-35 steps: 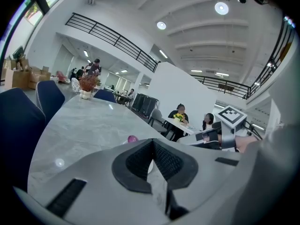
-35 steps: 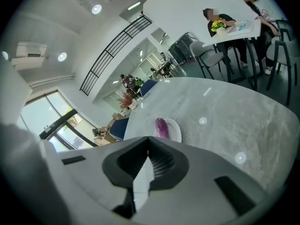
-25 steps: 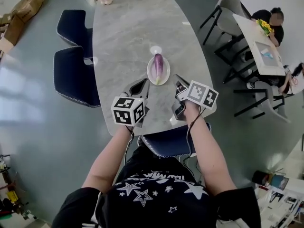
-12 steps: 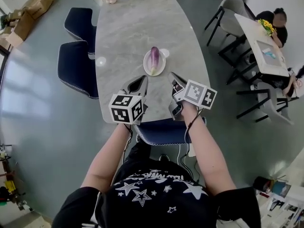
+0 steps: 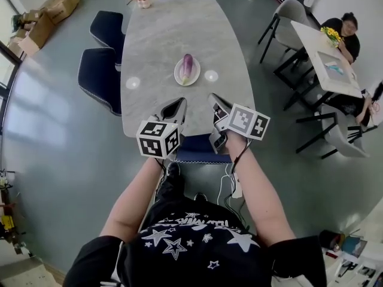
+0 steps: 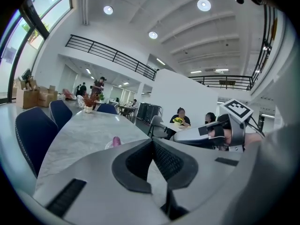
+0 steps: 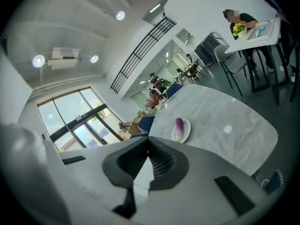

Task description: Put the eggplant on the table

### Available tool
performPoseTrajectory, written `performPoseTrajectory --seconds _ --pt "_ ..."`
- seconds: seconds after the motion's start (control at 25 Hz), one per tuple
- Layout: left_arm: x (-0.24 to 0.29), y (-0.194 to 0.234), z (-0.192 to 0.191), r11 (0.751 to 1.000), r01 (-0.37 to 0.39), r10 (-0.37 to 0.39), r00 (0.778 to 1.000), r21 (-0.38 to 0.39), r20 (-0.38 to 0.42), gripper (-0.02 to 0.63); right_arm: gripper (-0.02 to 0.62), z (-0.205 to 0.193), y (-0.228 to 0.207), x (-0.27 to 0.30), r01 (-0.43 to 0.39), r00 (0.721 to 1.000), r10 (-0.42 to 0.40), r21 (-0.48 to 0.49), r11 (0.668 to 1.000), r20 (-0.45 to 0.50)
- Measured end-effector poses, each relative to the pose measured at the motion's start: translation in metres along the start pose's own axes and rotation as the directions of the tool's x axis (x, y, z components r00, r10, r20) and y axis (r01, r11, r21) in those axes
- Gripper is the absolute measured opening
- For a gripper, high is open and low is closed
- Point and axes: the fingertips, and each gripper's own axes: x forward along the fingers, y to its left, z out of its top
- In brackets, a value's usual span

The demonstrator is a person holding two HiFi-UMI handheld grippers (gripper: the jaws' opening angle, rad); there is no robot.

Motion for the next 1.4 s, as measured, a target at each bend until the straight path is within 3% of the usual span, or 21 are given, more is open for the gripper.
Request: performPoseTrajectory --seconds 0.6,1.08,1.4 --pt "-0.079 -0.086 -0.023 0.997 -0.076 0.075 0.996 0.017 0.042 0.008 0.008 -0.047 0.047 -0.105 -0.138 0.990 0.134 -0.108 0.984 -0.044" --pt "-0.107 -0.117 -0.027 0.993 -0.085 0.081 0.996 0.088 0.041 0.008 0.008 -0.059 0.048 -0.141 -0.138 0.990 0.137 -0.110 0.984 -0.018" --pt "-0.146 -0.108 -0.031 0.995 -0.073 0.070 0.996 0.074 0.050 0.008 0.008 -0.083 0.085 -0.143 -0.118 0.993 0.117 -0.229 0.966 -0.016"
